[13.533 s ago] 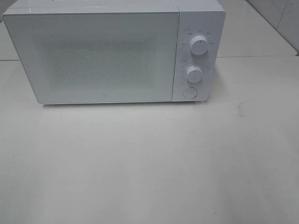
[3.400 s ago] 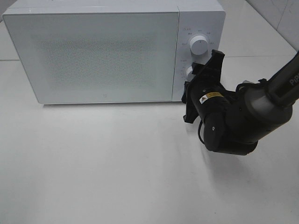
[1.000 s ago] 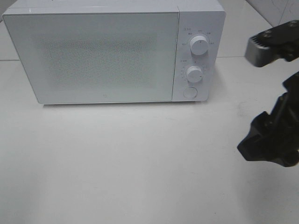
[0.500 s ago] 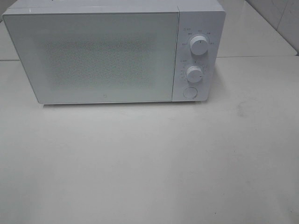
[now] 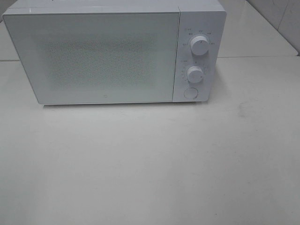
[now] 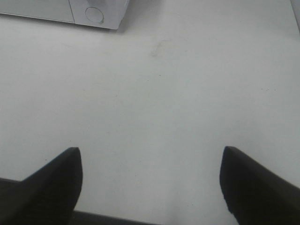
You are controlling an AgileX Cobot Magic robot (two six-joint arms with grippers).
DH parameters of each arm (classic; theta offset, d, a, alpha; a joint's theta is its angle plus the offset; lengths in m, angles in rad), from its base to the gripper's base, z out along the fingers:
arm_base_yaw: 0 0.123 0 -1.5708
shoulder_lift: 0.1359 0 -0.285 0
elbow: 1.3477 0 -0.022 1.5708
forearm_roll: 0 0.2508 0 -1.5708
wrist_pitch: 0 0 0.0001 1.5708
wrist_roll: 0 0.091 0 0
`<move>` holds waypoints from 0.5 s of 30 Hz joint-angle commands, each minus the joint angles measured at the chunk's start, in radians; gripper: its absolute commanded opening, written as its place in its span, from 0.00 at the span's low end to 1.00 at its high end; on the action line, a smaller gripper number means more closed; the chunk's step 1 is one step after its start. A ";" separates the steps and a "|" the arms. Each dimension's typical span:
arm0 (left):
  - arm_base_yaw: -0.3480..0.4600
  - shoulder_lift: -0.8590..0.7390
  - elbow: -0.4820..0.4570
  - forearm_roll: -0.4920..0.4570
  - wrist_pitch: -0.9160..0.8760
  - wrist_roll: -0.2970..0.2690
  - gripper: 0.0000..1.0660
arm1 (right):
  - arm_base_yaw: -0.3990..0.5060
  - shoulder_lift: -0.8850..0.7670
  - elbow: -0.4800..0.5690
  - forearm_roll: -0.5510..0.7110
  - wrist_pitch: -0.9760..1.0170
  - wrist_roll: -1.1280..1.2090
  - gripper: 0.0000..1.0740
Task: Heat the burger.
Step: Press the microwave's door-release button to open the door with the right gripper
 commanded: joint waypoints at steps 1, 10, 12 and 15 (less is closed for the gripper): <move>0.001 -0.024 0.006 -0.009 -0.003 -0.007 0.94 | -0.024 -0.052 0.004 0.004 0.004 -0.011 0.71; 0.001 -0.024 0.006 -0.009 -0.003 -0.007 0.94 | -0.028 -0.171 0.004 0.000 0.004 -0.007 0.71; 0.001 -0.024 0.006 -0.009 -0.003 -0.007 0.94 | -0.028 -0.171 0.004 -0.002 0.004 -0.007 0.71; 0.001 -0.020 0.006 -0.009 -0.003 -0.007 0.94 | -0.028 -0.171 0.004 -0.003 0.004 -0.006 0.71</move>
